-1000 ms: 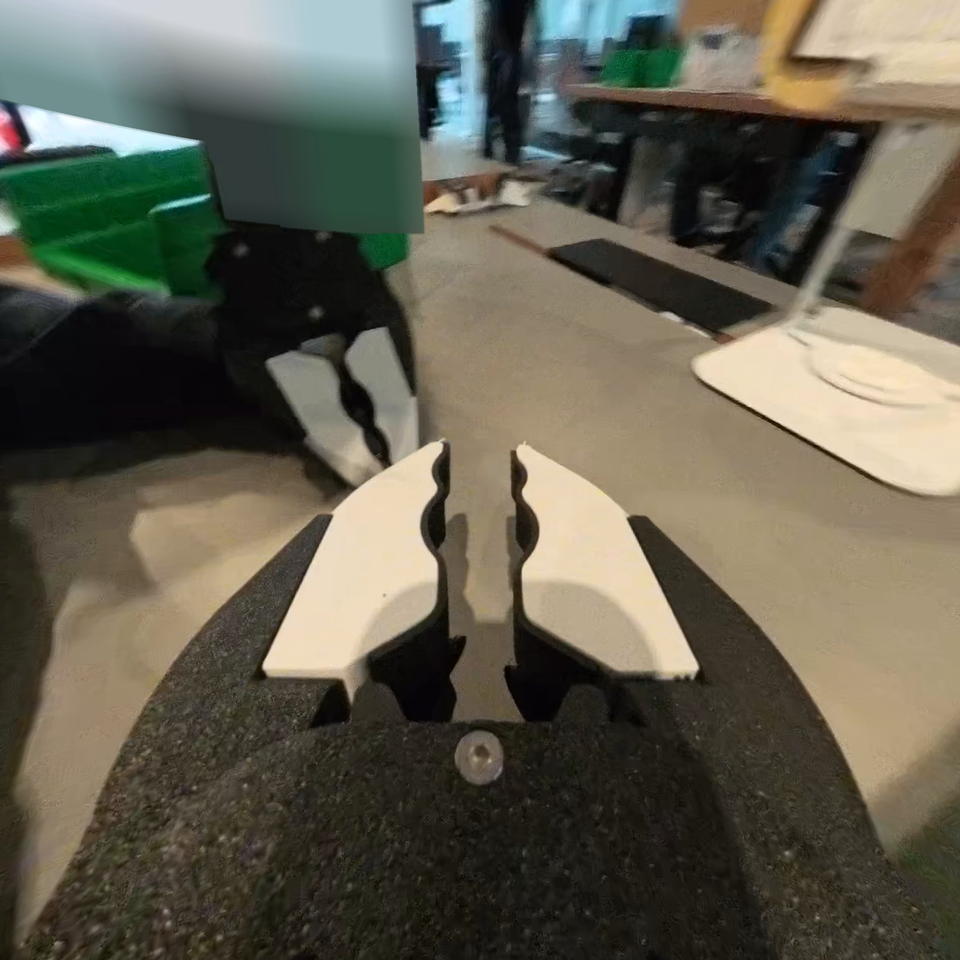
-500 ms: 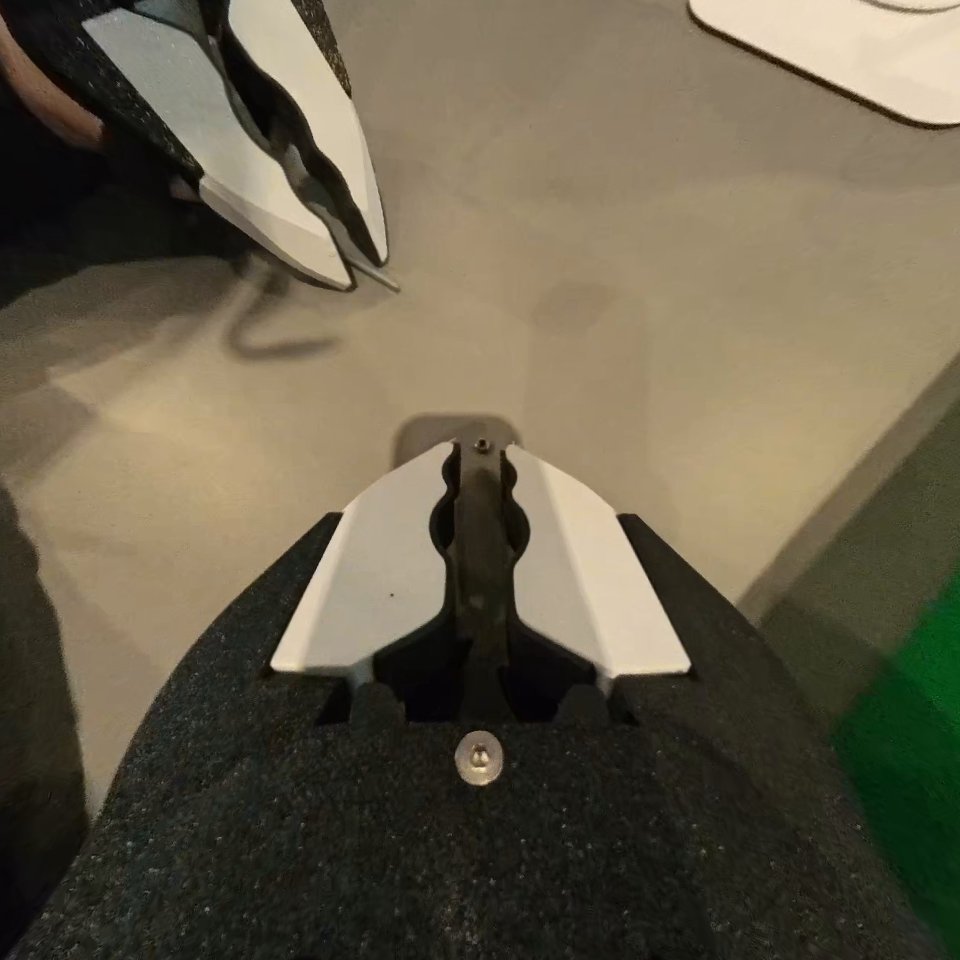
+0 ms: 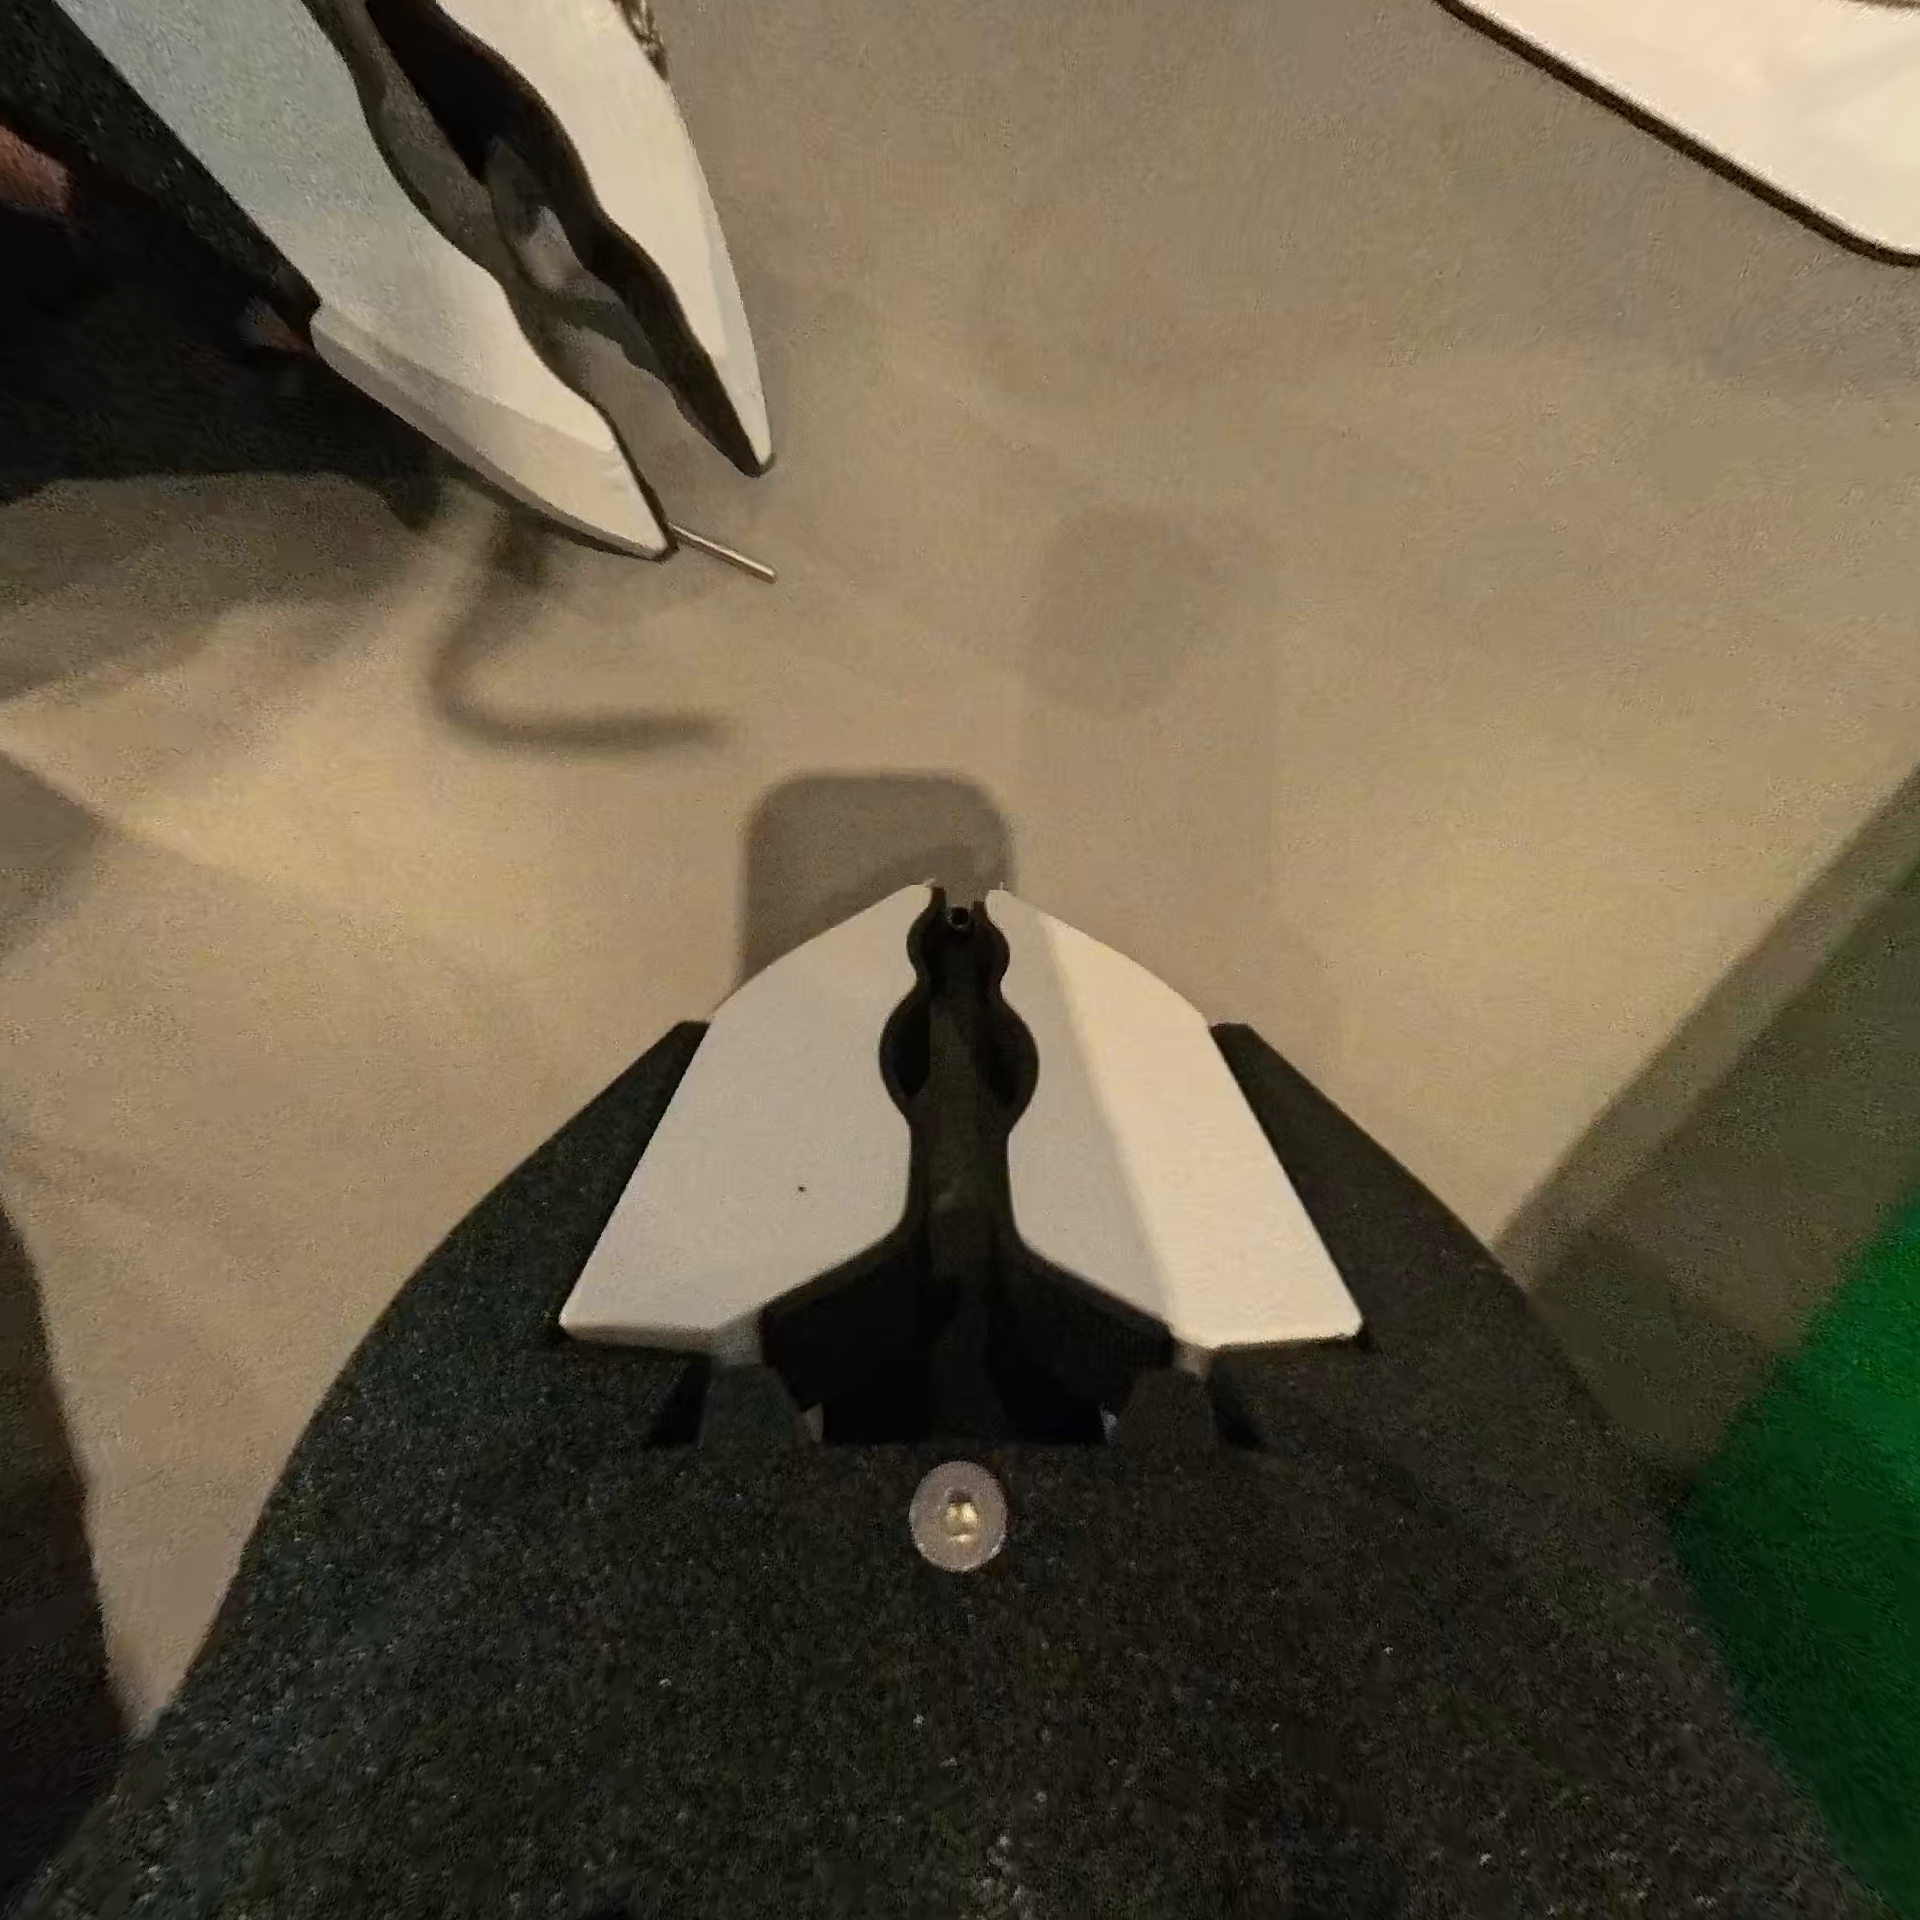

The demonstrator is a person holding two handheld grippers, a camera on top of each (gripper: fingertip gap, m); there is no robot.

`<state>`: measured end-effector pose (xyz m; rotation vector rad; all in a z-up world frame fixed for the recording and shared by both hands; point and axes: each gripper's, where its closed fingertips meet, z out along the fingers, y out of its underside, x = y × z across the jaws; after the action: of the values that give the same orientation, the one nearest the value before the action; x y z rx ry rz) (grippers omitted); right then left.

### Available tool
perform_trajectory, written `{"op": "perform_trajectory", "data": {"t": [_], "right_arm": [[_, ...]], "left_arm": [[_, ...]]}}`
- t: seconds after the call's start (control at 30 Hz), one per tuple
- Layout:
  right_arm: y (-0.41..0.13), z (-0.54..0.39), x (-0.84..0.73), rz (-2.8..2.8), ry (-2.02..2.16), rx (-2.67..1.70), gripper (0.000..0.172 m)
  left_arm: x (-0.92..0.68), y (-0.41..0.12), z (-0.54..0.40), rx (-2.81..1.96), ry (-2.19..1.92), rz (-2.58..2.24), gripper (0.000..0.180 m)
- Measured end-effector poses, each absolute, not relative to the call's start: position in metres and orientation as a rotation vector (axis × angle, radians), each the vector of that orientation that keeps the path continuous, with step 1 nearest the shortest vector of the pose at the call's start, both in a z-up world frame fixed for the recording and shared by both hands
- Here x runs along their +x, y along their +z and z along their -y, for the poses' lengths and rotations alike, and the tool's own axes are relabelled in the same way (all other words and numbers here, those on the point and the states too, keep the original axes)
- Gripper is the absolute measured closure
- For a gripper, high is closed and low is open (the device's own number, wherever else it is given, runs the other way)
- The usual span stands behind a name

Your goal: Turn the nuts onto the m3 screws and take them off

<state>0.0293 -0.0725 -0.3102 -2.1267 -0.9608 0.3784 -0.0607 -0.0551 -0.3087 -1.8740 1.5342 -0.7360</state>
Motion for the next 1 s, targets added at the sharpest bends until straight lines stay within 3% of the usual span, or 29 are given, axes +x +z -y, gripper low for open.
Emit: {"op": "perform_trajectory", "data": {"t": [0.17, 0.27, 0.4, 0.7, 1.0], "right_arm": [[-0.291, 0.075, 0.026, 0.946, 0.435, -2.075, 0.167], [-0.234, 0.074, 0.035, 0.88, 0.456, -1.928, 0.167], [-0.175, 0.052, 0.122, 0.712, 0.151, -1.844, 0.167], [-0.26, 0.03, 0.243, 0.728, -0.083, -2.254, 0.166], [-0.272, 0.032, 0.244, 0.793, -0.052, -2.353, 0.164]], "left_arm": [[-0.062, -0.308, 0.054, -1.875, -0.756, -1.511, 0.157], [-0.062, -0.308, 0.053, -1.882, -0.774, -1.496, 0.157], [-0.063, -0.308, 0.052, -1.885, -0.775, -1.492, 0.156], [-0.063, -0.308, 0.051, -1.889, -0.771, -1.485, 0.156], [-0.064, -0.308, 0.05, -1.903, -0.783, -1.468, 0.155]]}}
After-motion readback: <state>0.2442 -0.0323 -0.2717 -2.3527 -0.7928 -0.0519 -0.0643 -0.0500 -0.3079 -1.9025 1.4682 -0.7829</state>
